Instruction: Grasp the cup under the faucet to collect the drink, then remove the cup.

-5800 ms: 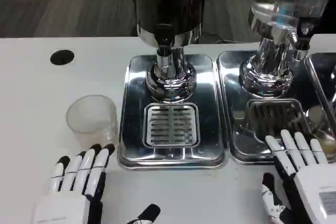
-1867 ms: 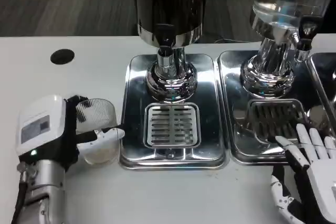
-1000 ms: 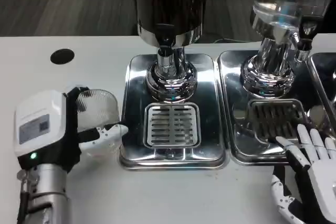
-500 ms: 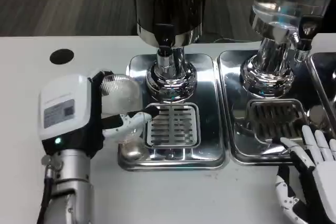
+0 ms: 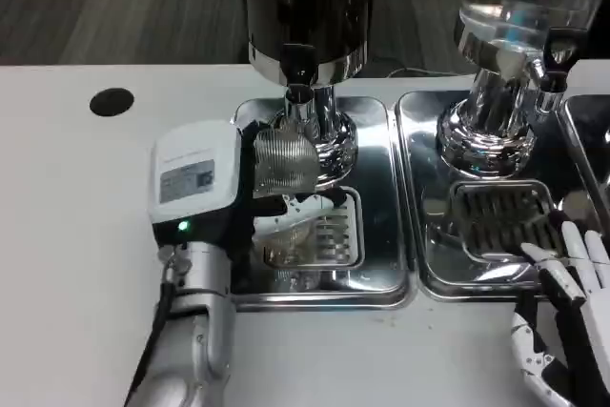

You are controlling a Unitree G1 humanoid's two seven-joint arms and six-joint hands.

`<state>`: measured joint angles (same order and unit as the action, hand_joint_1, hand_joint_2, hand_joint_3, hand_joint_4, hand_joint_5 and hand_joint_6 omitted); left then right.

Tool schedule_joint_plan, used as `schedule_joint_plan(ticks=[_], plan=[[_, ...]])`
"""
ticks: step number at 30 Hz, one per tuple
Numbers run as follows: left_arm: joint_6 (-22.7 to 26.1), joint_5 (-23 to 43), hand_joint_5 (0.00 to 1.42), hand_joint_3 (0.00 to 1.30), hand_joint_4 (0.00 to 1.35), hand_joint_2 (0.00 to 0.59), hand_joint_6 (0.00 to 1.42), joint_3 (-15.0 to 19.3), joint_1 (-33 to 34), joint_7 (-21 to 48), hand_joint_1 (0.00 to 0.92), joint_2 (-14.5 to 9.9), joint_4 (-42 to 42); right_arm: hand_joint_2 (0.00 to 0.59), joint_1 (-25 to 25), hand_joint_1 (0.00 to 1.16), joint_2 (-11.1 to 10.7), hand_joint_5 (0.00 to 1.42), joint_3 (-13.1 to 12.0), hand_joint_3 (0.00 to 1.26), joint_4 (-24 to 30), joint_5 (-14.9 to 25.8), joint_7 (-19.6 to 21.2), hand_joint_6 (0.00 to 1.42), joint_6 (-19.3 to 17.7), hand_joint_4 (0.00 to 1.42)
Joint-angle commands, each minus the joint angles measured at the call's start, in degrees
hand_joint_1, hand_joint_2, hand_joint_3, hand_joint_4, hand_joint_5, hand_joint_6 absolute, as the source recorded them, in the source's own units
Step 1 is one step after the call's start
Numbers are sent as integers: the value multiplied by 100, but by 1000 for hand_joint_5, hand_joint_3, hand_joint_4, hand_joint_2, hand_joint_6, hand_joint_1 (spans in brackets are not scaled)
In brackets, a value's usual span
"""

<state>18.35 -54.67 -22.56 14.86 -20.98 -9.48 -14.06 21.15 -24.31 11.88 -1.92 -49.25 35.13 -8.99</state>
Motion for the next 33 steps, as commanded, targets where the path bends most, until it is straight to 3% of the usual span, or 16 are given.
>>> schedule_joint_plan(ticks=[1,13,15,16,18,21,30,33], plan=[[-108,-15,820,618,580,36,1150,-174,392,-366,619,214,-429,577,111,204,-30,0,-109,255,141,41,-36,0,-9,0],[-269,71,804,595,551,46,1099,-305,568,-760,575,291,-955,579,78,203,24,0,-122,255,100,42,-61,0,-29,0],[-276,84,804,590,542,54,1096,-303,566,-775,537,276,-977,579,73,203,29,0,-119,255,88,41,-61,0,-28,0],[-287,97,804,578,541,55,1096,-295,547,-792,490,262,-985,579,65,203,31,0,-120,255,74,44,-60,0,-27,0],[-301,107,781,519,498,79,1072,-280,507,-805,300,224,-964,579,51,203,35,0,-125,255,46,60,-58,0,-32,0],[-300,101,728,435,422,72,1049,-269,487,-803,200,186,-926,579,31,203,38,0,-129,255,20,77,-57,0,-38,0],[-322,70,662,335,320,49,1011,-299,469,-883,105,124,-886,579,-8,203,42,0,-131,255,-35,107,-44,0,-45,0],[-327,61,609,314,283,41,930,-293,426,-888,100,87,-801,579,-17,203,37,0,-141,255,-27,117,-48,0,-47,0]])
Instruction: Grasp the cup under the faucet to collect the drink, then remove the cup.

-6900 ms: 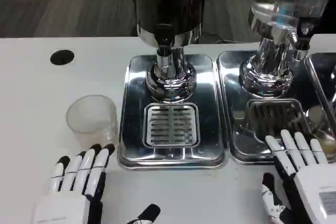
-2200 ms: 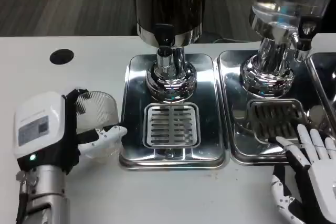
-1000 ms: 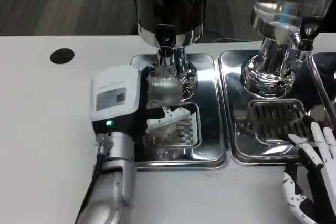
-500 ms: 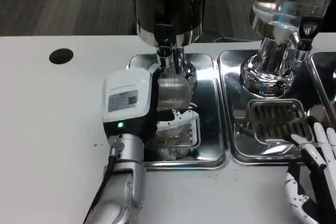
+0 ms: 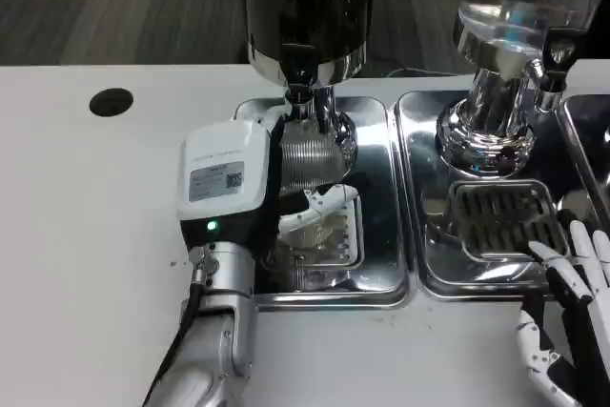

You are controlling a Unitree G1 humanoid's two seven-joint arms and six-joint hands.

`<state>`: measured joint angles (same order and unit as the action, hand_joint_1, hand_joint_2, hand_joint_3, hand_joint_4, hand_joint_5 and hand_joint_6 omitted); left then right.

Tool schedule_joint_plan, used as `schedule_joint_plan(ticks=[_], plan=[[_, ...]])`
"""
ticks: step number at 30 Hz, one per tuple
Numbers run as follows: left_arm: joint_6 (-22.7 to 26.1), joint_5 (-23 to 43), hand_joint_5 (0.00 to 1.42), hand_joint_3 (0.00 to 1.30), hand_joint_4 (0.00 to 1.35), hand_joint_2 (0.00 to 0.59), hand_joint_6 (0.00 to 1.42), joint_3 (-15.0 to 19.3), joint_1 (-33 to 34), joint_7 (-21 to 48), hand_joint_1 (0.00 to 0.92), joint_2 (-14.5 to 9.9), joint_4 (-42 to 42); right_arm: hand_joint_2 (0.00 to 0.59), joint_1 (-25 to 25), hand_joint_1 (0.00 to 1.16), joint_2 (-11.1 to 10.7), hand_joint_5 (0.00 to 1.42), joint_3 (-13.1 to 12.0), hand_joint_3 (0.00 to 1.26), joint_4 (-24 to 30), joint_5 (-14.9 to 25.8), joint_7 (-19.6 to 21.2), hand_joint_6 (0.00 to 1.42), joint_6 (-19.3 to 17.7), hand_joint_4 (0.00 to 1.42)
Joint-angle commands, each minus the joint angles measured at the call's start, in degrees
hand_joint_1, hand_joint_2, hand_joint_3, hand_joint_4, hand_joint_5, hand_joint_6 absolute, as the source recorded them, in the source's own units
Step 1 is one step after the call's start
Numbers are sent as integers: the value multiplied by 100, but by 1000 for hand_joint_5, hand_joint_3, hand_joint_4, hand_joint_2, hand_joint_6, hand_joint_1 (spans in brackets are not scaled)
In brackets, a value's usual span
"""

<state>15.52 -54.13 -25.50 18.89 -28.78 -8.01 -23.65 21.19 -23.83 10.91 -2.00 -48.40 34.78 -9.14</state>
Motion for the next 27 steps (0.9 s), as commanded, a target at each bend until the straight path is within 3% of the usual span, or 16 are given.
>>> schedule_joint_plan(ticks=[1,10,14,21,27], plan=[[-49,7,597,311,272,39,907,4,-3,-109,99,-76,197,579,-24,203,-12,0,-45,255,-15,32,-13,0,-30,0],[-89,29,483,256,203,16,720,83,-468,-189,36,-222,784,578,-71,203,-4,0,-26,255,14,11,-25,0,-17,0],[-86,3,377,227,155,13,514,119,-754,-273,18,-268,1113,577,-82,202,-3,0,-30,255,36,12,-34,0,-18,0],[-149,-7,351,223,121,18,465,277,-1200,-372,3,-326,1732,576,-63,201,-20,0,-52,249,97,-15,-9,0,-27,0],[-324,25,167,153,4,19,190,451,-1539,-312,0,-465,2449,575,-27,200,-67,0,-85,175,285,-161,-59,0,16,0]])
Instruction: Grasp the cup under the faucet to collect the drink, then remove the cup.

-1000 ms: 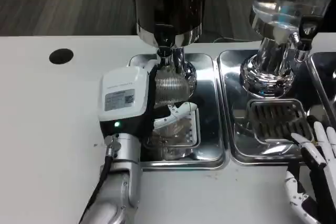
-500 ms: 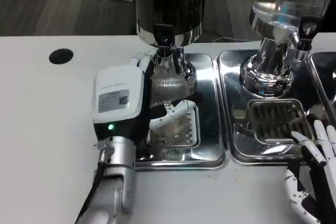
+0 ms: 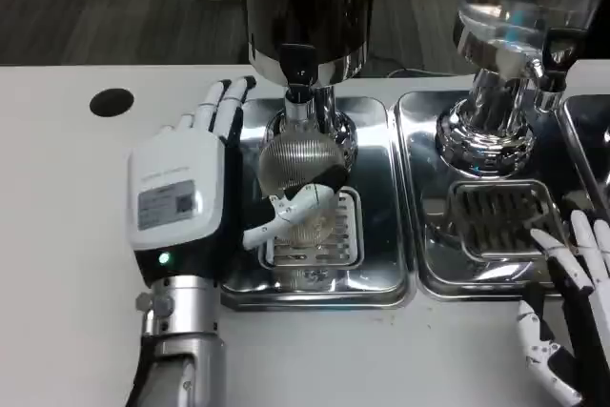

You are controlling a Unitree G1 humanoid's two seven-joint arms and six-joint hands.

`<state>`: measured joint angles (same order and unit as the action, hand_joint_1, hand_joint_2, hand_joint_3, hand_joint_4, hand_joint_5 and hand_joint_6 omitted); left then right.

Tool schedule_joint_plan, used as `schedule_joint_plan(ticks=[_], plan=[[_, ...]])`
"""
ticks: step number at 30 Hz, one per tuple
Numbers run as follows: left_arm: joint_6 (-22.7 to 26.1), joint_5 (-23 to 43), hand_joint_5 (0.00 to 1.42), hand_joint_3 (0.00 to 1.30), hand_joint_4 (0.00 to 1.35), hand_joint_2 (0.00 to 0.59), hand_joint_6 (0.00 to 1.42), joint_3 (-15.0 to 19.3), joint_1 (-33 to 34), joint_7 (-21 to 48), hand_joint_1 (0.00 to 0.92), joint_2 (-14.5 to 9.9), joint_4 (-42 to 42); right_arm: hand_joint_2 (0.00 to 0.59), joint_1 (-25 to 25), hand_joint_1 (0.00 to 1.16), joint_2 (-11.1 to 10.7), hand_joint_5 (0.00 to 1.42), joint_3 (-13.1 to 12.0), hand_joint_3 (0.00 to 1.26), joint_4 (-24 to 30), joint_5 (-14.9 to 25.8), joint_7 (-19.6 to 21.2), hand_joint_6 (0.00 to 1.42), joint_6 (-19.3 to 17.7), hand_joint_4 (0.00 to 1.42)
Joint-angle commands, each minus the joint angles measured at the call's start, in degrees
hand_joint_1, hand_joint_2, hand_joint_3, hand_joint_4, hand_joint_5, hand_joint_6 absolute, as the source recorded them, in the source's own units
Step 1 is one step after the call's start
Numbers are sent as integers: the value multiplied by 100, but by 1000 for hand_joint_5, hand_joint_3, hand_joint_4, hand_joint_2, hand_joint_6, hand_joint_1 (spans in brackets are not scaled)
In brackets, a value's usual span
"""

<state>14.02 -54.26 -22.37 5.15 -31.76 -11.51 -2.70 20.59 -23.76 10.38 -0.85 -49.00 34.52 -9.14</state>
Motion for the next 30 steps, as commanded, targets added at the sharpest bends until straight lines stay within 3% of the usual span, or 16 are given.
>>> schedule_joint_plan(ticks=[1,8,13,21,30], plan=[[-224,54,149,143,1,19,165,178,-204,21,0,-146,441,575,37,200,-76,0,-24,170,188,-138,-45,0,24,0],[-551,-20,106,106,0,22,98,432,-374,310,0,-409,1246,580,46,199,-98,0,57,135,253,-416,-110,0,77,0],[-487,-207,105,91,0,32,99,433,-147,816,0,-466,1614,580,60,199,-107,0,146,128,281,-562,-108,0,109,0],[-136,-696,141,110,0,35,135,248,319,1699,0,-288,1585,580,171,199,-61,0,159,125,323,-551,-64,0,116,0],[-121,-829,242,246,99,37,230,18,3,1563,0,-81,1366,580,228,199,-48,0,98,125,295,-411,-20,0,69,0]])
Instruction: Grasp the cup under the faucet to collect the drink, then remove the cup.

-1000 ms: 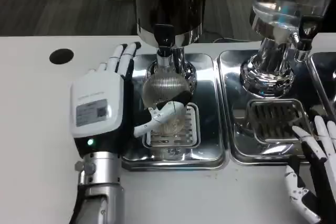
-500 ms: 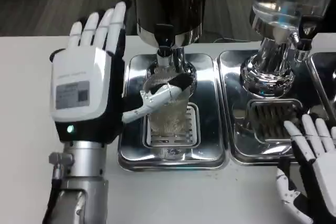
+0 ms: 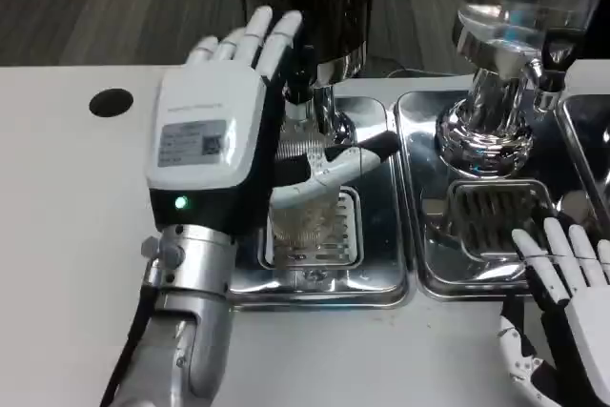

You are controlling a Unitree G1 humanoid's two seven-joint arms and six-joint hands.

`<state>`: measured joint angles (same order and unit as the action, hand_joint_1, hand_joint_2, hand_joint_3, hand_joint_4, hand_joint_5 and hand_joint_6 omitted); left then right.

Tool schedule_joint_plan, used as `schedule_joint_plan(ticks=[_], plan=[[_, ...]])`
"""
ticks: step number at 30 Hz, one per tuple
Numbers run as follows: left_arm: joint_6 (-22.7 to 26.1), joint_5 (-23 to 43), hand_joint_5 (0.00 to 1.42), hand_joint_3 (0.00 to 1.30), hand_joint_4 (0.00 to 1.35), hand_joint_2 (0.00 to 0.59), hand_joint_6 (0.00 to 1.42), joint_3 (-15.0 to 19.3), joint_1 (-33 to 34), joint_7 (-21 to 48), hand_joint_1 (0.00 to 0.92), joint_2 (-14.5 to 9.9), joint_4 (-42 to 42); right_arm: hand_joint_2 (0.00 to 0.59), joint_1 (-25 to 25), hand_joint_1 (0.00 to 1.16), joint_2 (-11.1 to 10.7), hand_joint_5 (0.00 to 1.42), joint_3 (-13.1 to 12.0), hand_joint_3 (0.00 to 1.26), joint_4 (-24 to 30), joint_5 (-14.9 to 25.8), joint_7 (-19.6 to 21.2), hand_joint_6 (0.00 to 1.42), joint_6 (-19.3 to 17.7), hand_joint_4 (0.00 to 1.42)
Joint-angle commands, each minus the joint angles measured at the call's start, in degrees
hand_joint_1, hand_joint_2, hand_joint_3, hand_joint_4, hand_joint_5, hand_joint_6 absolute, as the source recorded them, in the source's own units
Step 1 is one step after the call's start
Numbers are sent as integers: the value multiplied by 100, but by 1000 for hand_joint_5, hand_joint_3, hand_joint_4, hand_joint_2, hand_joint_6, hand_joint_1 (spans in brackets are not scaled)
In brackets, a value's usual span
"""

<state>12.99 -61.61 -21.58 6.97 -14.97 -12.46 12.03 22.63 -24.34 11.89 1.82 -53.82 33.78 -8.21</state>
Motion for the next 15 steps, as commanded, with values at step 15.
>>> schedule_joint_plan(ticks=[15], plan=[[-423,67,343,368,187,50,306,57,-776,-775,0,-21,-150,580,-62,199,155,0,57,132,-13,118,3,0,-8,0]])
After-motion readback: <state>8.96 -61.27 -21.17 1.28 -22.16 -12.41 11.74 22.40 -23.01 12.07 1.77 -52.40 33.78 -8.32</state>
